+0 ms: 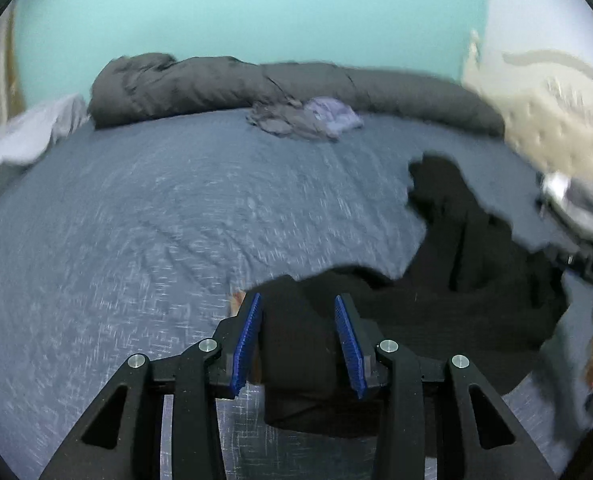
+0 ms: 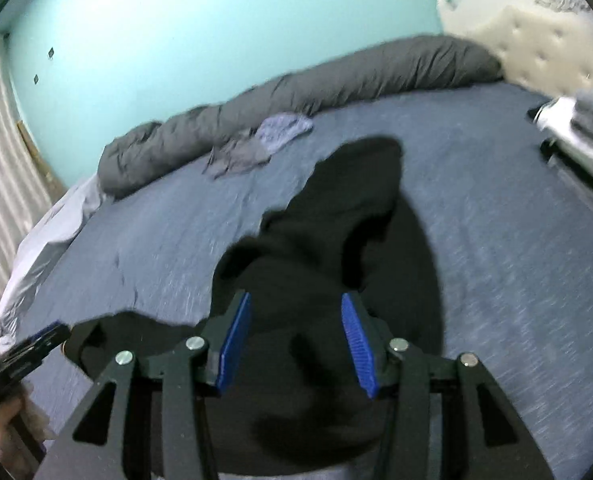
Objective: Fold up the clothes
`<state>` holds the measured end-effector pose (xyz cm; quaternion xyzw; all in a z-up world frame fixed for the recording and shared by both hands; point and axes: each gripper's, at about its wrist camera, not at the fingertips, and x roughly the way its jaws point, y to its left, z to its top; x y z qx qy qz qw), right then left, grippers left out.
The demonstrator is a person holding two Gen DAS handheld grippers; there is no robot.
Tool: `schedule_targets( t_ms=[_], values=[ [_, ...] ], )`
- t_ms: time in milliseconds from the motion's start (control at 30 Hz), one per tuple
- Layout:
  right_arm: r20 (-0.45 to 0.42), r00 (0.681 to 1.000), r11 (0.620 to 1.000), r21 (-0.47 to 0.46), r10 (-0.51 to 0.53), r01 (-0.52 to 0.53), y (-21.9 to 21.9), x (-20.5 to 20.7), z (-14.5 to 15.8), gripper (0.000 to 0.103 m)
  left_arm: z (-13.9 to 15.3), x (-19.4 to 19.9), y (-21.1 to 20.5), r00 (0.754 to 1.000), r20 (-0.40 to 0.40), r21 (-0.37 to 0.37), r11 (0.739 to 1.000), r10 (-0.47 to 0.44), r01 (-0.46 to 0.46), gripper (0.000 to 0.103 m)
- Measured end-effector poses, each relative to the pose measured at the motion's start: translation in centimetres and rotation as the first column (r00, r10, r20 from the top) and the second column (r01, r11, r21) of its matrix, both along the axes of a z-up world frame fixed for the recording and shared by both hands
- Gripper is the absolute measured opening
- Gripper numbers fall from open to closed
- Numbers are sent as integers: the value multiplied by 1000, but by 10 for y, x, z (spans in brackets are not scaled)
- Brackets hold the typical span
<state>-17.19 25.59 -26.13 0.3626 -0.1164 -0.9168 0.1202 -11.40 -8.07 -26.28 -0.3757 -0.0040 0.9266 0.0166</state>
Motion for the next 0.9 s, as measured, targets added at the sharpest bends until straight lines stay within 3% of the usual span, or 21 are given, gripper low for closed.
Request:
schedule_targets(
  t_ms=[167,467,733,900],
  values=[
    [40,995,995,-25,94,-93,-24,-2,-20,49,-22,-7,2,998,60,-47,999,22,-20,41],
    [50,991,989,-82,124,-119,-27,-3,-21,49,-56,-10,-22,984,170,25,999,43,-48,36],
    [47,989,987,-86,143,-138,-32,-1,-23,49,-47,-4,-31,989,139,71,996,44,-54,11],
    [47,989,987,-88,142,-137,-31,-1,-25,49,-35,3,-54,990,111,174,979,83,-102,8]
  ],
)
